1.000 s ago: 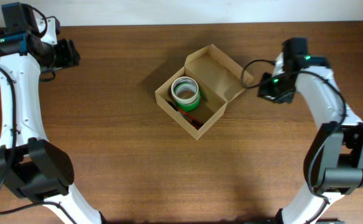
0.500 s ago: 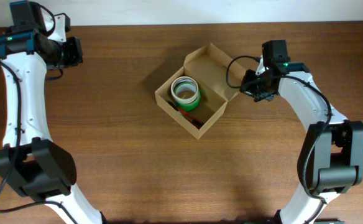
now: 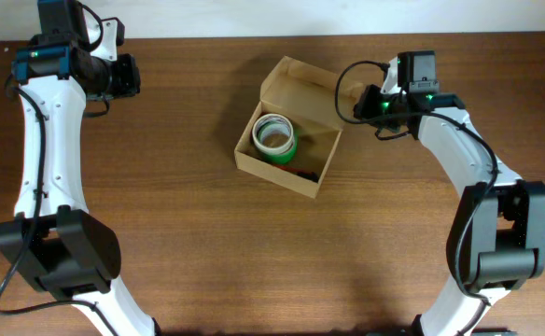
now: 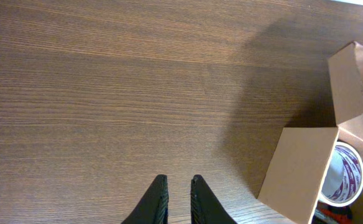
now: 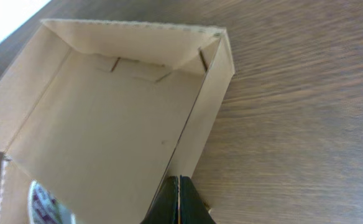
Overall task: Pack container
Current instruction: 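Push the box's side flaps inward with both grippers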
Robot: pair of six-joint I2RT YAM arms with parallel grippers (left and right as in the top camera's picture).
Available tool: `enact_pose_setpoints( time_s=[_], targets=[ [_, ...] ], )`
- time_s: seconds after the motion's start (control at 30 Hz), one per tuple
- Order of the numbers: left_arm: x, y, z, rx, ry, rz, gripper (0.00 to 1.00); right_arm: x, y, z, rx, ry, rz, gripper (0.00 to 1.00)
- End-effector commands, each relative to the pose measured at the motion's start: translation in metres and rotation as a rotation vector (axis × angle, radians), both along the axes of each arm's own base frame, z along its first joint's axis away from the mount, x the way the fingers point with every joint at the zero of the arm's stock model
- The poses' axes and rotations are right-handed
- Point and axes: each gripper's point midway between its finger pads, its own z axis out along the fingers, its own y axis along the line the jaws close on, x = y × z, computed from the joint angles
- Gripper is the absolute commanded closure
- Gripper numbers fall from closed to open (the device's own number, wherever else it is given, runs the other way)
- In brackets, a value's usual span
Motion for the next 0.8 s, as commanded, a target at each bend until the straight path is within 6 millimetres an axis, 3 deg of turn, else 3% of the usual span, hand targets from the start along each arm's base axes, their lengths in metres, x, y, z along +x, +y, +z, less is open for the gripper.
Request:
enact_pose_setpoints(
  time_s=[0.0, 0.23, 0.37, 0.4, 0.47, 0.6, 0.77],
  targets=[
    [0.001, 0.001, 0.002, 0.008, -0.009, -0.004, 0.86, -0.005, 0.030, -0.008, 0.068, 0.020, 0.075, 0.96],
    [0.002, 0.002, 0.003, 0.009, -0.015, -0.004, 0.81, -0.005, 0.063, -0.013, 0.086, 0.000, 0.148, 0.96],
    [0.003, 0.002, 0.003, 0.014, -0.021, -0.002, 0.82, -0.003, 0.069, -0.011, 0.085, -0.022, 0.160, 0.96],
    [0.004, 0.003, 0.003, 0.017, -0.023, 0.000, 0.82, -0.002, 0.067, -0.010, 0.085, -0.022, 0.156, 0.96],
    [0.005, 0.004, 0.002, 0.020, -0.021, 0.002, 0.98, -0.001, 0.062, -0.010, 0.084, -0.024, 0.147, 0.96],
    [0.008, -0.001, -0.019, -0.019, 0.023, -0.007, 0.98, 0.005, 0.044, -0.010, 0.083, -0.028, 0.110, 0.96],
    [0.018, -0.036, -0.058, -0.247, 0.098, -0.076, 0.98, 0.004, 0.019, -0.014, 0.082, 0.004, 0.061, 0.96]
  ],
)
